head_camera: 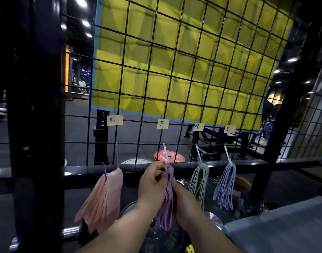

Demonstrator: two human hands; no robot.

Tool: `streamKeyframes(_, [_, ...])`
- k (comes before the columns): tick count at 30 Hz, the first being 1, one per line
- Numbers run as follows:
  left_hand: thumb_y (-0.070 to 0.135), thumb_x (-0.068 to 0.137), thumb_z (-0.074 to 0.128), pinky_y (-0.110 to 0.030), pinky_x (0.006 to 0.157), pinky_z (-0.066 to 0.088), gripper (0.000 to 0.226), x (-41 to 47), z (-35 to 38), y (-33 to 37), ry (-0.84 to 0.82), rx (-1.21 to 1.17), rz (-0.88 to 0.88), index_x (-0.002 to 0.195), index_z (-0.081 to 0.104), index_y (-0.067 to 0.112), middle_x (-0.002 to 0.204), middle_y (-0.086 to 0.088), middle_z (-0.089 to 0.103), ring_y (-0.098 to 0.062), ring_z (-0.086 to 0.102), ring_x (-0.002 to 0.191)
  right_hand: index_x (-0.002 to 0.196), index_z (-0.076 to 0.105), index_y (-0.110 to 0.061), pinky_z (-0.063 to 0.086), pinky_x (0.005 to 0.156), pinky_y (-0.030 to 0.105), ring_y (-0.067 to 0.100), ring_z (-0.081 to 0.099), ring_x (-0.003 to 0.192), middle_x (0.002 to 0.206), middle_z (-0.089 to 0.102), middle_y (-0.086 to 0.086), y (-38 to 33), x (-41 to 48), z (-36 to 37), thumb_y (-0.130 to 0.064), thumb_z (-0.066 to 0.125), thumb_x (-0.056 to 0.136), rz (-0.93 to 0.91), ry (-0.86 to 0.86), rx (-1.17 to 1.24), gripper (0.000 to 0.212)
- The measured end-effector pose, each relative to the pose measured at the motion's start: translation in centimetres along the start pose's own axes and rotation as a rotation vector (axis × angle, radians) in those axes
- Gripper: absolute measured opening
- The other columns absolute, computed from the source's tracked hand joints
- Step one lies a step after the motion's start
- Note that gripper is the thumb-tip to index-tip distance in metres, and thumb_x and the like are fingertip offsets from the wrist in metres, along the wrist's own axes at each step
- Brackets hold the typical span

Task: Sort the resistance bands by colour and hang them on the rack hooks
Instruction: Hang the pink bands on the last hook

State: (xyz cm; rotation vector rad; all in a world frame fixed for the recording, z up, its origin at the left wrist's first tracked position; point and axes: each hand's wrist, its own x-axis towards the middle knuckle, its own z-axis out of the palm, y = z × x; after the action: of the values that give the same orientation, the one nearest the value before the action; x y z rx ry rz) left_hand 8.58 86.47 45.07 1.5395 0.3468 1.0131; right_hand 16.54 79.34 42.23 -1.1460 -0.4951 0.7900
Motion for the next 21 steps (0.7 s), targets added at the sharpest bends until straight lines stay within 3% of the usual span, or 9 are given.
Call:
streamKeyframes(4, [-0.006, 0.088, 0.052, -0.027, 0.077, 0.049, 0.024, -0.1, 0.3, 0.1, -0.002, -0.142, -0.061, 0.089, 0.065, 0.014, 0.088, -0.009, 0.069, -0.013, 0.061, 0.079, 0.116, 0.068, -0.016, 0.047, 0.100, 0.052, 0.036, 0.064, 0.110, 0.115, 0.068, 0.020, 0.6, 0.3, -0.4, -0.046, 0.039, 0.101, -0.058, 0.026, -0.157, 0.045])
streamKeyframes(7, [-0.005, 0.088, 0.051, -0.029, 0.079, 0.050, 0.026, -0.1, 0.4, 0.2, 0.009, -0.213, -0.102, 0.093, 0.067, 0.015, 0.091, -0.004, 0.069, -0.013, 0.063, 0.083, 0.104, 0.071, -0.020, 0.048, 0.096, 0.059, 0.042, 0.065, 0.102, 0.105, 0.070, 0.021, 0.4, 0.3, -0.4, -0.065, 0.048, 0.085, -0.136, 0.074, -0.325, 0.053])
streamKeyframes(10, [-0.004, 0.090, 0.049, -0.029, 0.079, 0.049, 0.028, -0.3, 0.7, 0.2, 0.048, -0.270, -0.148, 0.094, 0.068, 0.016, 0.093, -0.005, 0.070, -0.013, 0.062, 0.083, 0.095, 0.065, -0.016, 0.052, 0.081, 0.049, 0.036, 0.066, 0.084, 0.098, 0.066, 0.024, 0.4, 0.3, -0.4, -0.072, 0.054, 0.074, -0.181, 0.147, -0.423, 0.060])
streamKeyframes(13, [0.000, 0.091, 0.050, -0.032, 0.083, 0.051, 0.026, -0.5, 0.7, -0.3, 0.053, -0.295, -0.196, 0.095, 0.069, 0.017, 0.095, -0.003, 0.071, -0.016, 0.064, 0.089, 0.097, 0.062, -0.021, 0.051, 0.069, 0.030, 0.019, 0.064, 0.074, 0.088, 0.067, 0.008, 0.7, -0.3, -0.6, -0.058, 0.041, 0.095, -0.208, 0.136, -0.557, 0.043])
streamKeyframes(15, [0.005, 0.093, 0.053, -0.033, 0.086, 0.050, 0.021, -0.9, 0.7, -0.7, 0.085, -0.279, -0.188, 0.096, 0.067, 0.020, 0.095, 0.001, 0.070, -0.014, 0.065, 0.092, 0.100, 0.060, -0.025, 0.047, 0.065, 0.021, 0.013, 0.065, 0.079, 0.090, 0.067, -0.001, 0.8, -0.6, -0.7, -0.052, 0.034, 0.099, -0.218, 0.147, -0.604, 0.038])
streamKeyframes(17, [0.017, 0.091, 0.062, -0.028, 0.087, 0.050, 0.012, -1.4, 0.8, -1.4, 0.139, -0.167, -0.128, 0.100, 0.062, 0.024, 0.099, 0.007, 0.067, -0.009, 0.062, 0.096, 0.099, 0.059, -0.027, 0.046, 0.066, 0.020, 0.011, 0.066, 0.084, 0.092, 0.068, -0.002, 0.9, -0.8, -0.7, -0.049, 0.033, 0.101, -0.202, 0.136, -0.623, 0.034])
streamKeyframes(19, [0.024, 0.084, 0.071, -0.023, 0.080, 0.049, 0.024, -1.8, 0.9, -2.2, 0.147, -0.020, -0.105, 0.103, 0.056, 0.024, 0.099, 0.010, 0.063, -0.005, 0.061, 0.092, 0.100, 0.059, -0.026, 0.047, 0.066, 0.018, 0.009, 0.066, 0.087, 0.093, 0.069, -0.003, 0.9, -1.0, -0.7, -0.043, 0.036, 0.102, -0.195, 0.129, -0.617, 0.029])
streamKeyframes(21, [0.026, 0.084, 0.070, -0.029, 0.077, 0.051, 0.020, -1.9, 1.0, -3.0, 0.080, 0.136, -0.101, 0.097, 0.054, 0.025, 0.093, 0.006, 0.063, -0.010, 0.062, 0.085, 0.100, 0.059, -0.024, 0.047, 0.066, 0.017, 0.011, 0.066, 0.087, 0.093, 0.069, -0.002, 1.1, -1.2, -0.9, -0.037, 0.037, 0.103, -0.188, 0.140, -0.661, 0.026])
